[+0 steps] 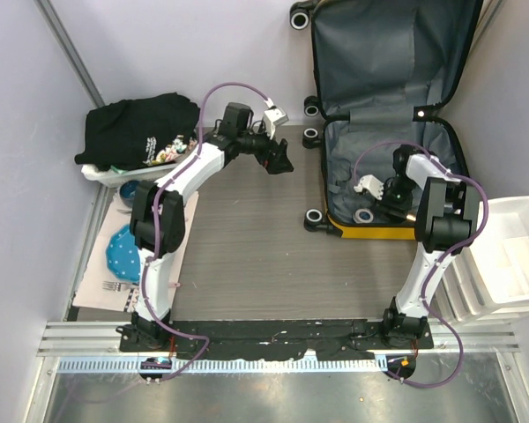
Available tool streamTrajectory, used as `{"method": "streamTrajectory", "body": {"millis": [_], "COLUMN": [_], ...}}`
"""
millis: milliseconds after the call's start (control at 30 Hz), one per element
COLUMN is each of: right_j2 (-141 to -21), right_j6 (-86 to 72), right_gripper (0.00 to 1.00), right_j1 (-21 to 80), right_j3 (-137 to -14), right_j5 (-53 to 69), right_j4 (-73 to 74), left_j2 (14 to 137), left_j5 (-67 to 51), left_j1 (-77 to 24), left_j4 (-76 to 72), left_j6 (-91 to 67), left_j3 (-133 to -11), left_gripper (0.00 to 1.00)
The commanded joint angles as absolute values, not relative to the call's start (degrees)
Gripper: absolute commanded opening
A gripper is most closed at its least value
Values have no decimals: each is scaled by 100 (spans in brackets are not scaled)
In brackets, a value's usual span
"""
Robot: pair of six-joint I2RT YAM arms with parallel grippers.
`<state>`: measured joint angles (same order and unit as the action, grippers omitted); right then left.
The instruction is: Open, take out, and arrange the luggage
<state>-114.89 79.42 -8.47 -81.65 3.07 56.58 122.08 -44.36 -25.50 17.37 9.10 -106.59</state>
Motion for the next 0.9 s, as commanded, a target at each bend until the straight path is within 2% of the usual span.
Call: {"method": "streamTrajectory", "body": {"millis": [0, 33, 67, 133, 233, 467, 600, 633, 700, 733, 867], "right_j2": [-11452, -11365, -11303, -11163, -10855, -11038, -11582, -11662, -11672, -11602, -11435], "right_j6": [7806, 7709, 7604, 7437, 7068, 5436, 4784, 4677, 4038, 3947, 3621], "right_gripper": [37, 32, 21, 10, 1, 1, 1, 1, 1, 1, 1], "right_j1": [-879, -879, -888, -896, -914, -862, -467, -379, -177, -132, 289], "right_j3": [-8068, -8181, -8252, -8577, -9102, -11247, -12705, -12874, -12824, -12701, -11964], "right_j5": [465, 509, 632, 790, 1133, 2433, 3268, 3574, 3848, 4276, 5007], "right_j4": [5071, 5141, 5194, 5500, 5860, 7179, 8442, 8629, 8631, 8631, 8622], "left_j2": [11910, 11874, 11778, 11699, 11575, 11294, 11040, 10856, 10653, 10470, 10055], "left_j5": [-4351, -4333, -4316, -4307, -4324, -4579, -4921, -5096, -5203, -5238, -5317], "left_j1": [-2540, -2540, -2540, -2540, -2540, -2549, -2558, -2575, -2628, -2706, -2953], "left_j4": [1520, 1512, 1503, 1424, 1319, 836, 844, 844, 879, 940, 1300], "left_j6": [888, 905, 940, 958, 897, 1273, 2607, 3428, 4224, 5202, 6973], "left_j3": [-10644, -10565, -10521, -10398, -10345, -10117, -9853, -9635, -9362, -9091, -8482], "left_gripper": [91, 91, 91, 91, 91, 92, 93, 94, 94, 95, 95]}}
